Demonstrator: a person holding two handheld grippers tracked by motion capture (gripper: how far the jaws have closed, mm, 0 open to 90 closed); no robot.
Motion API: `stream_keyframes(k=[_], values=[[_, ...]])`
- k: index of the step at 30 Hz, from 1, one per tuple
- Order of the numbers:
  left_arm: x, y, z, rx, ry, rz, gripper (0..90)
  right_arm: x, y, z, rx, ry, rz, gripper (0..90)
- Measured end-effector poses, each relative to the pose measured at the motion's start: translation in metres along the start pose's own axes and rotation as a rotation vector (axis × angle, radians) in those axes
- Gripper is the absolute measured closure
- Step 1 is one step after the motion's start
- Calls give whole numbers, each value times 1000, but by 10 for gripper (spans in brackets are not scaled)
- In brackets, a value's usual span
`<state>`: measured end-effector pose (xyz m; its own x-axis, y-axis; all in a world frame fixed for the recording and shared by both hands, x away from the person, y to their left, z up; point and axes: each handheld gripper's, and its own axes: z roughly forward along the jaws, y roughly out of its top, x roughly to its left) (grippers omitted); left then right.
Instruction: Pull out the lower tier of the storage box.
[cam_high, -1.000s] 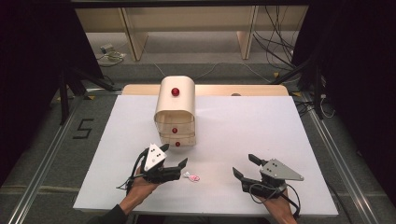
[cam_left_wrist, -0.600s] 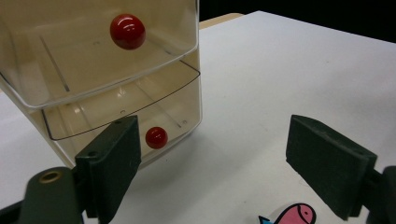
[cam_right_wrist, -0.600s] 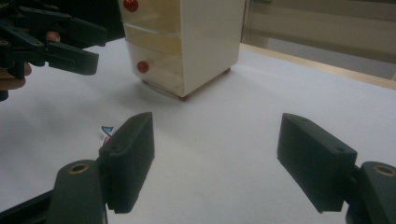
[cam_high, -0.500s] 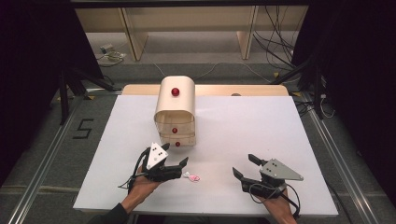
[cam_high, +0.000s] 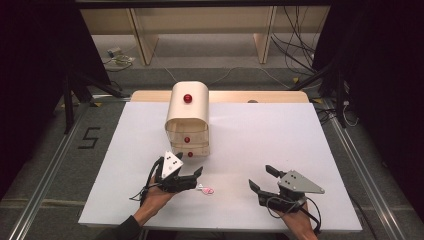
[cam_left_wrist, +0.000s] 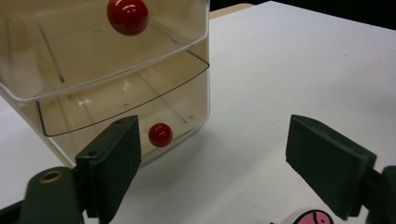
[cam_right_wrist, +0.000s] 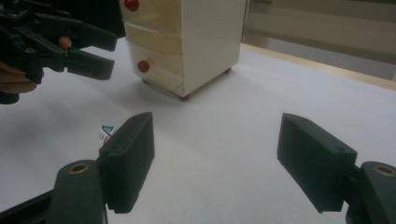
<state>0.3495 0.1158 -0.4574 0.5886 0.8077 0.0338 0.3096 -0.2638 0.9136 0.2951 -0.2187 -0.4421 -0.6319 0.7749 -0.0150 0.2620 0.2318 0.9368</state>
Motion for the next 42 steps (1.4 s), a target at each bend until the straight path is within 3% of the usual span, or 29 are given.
stream_keyframes(k=[30,42], values=[[-5,-3,14,53,37,-3,211,0,0,0,1,-1,2,284],[-4,-4,20,77,97,-36,245,0,0,1,3,0,0,286]])
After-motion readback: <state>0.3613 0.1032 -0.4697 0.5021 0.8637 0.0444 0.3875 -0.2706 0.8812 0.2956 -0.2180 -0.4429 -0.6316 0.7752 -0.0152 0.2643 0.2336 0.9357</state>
